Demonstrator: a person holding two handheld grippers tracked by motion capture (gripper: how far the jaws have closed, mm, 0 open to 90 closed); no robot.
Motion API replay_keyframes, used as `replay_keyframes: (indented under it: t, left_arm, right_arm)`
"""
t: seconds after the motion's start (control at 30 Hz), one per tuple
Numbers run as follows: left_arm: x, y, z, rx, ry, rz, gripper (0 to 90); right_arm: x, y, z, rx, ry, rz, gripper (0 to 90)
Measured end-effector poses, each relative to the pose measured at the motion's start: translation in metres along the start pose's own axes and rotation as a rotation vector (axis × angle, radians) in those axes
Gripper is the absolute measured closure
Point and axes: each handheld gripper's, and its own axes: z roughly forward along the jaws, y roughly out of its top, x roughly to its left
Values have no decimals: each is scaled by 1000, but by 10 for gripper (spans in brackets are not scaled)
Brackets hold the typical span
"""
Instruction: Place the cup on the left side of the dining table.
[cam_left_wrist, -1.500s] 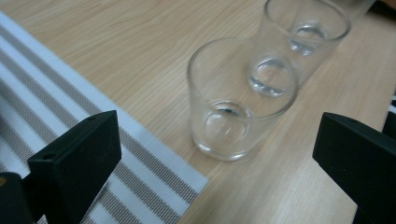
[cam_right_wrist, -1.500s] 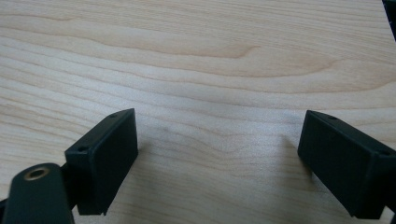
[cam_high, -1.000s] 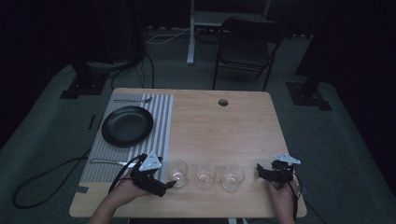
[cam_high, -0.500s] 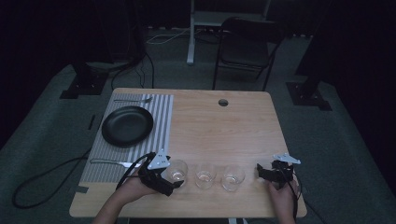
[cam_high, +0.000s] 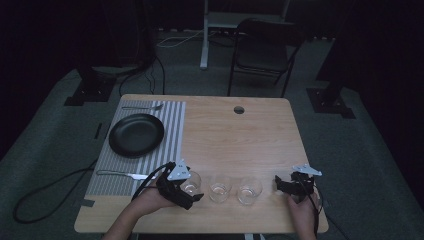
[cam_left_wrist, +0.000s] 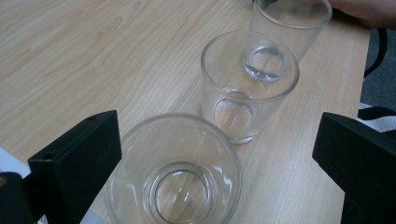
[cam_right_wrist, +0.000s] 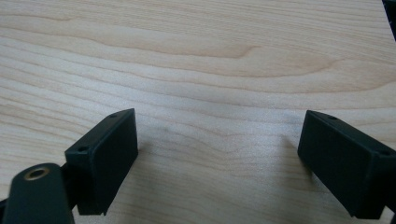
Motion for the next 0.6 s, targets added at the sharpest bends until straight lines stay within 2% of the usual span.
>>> replay_keyframes:
  t: [0.6]
  left_arm:
    - [-12, 23, 26, 14, -47, 51, 17]
  right_arm:
    - [0, 0, 0, 0, 0, 0, 117]
